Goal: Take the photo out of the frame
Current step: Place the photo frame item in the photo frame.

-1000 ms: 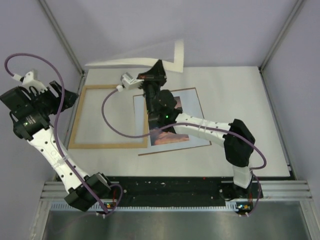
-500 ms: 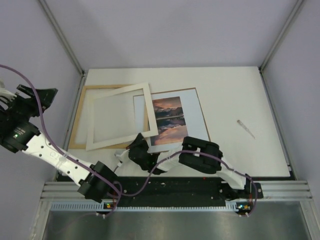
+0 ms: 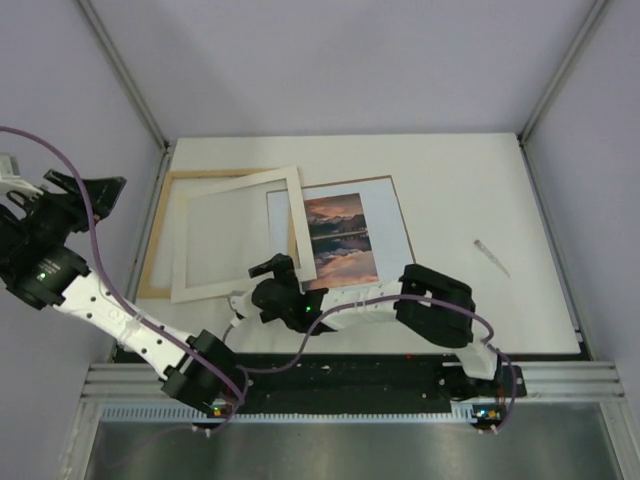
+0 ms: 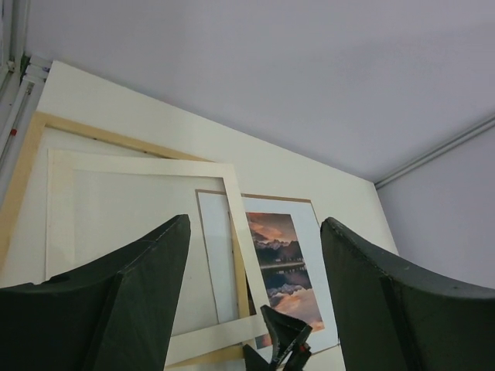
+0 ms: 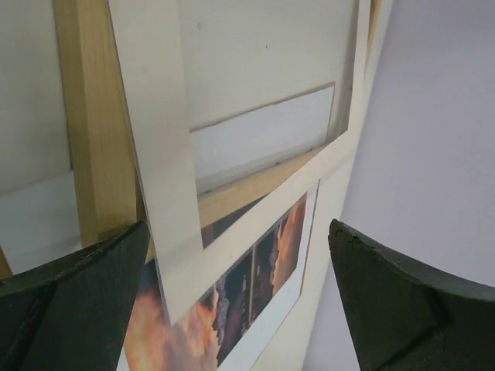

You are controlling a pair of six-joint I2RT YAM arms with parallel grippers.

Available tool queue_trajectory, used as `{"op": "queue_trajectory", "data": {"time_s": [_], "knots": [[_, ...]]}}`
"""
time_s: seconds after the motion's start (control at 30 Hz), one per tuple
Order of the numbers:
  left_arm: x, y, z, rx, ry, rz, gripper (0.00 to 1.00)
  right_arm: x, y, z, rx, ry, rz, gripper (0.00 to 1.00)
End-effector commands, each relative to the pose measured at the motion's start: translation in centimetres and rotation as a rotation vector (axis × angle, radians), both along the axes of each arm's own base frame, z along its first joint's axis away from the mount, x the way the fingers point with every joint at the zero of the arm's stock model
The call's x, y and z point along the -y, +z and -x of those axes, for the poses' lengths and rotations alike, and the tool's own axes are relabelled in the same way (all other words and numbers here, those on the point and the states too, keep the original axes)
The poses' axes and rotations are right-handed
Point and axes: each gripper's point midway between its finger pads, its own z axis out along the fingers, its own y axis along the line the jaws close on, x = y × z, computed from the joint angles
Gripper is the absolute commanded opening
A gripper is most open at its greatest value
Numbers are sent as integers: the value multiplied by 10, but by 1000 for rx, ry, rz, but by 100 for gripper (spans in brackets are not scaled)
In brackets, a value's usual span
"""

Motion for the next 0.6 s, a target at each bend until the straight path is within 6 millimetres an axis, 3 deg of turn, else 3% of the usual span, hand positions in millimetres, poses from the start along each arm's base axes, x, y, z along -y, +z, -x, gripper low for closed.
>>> {"op": "queue_trajectory", "data": {"time_s": [0.0,0.27,0.37,0.43,0.57], "knots": [[17,2,-3,13,-26,-133,75,22,64,23,-220,37,-112,99],[54,-20,-40,-77,-120,-203,75,88,114,39,-485,80,-171,99],[78,-29,-61,-126,-187,-263,75,128,133,10,-585,-6,-274,99],[102,-38,-76,-155,-256,-296,75,168,140,-22,-633,-101,-358,99],[162,-74,-114,-237,-386,-389,75,249,132,-78,-752,-299,-539,99]]}}
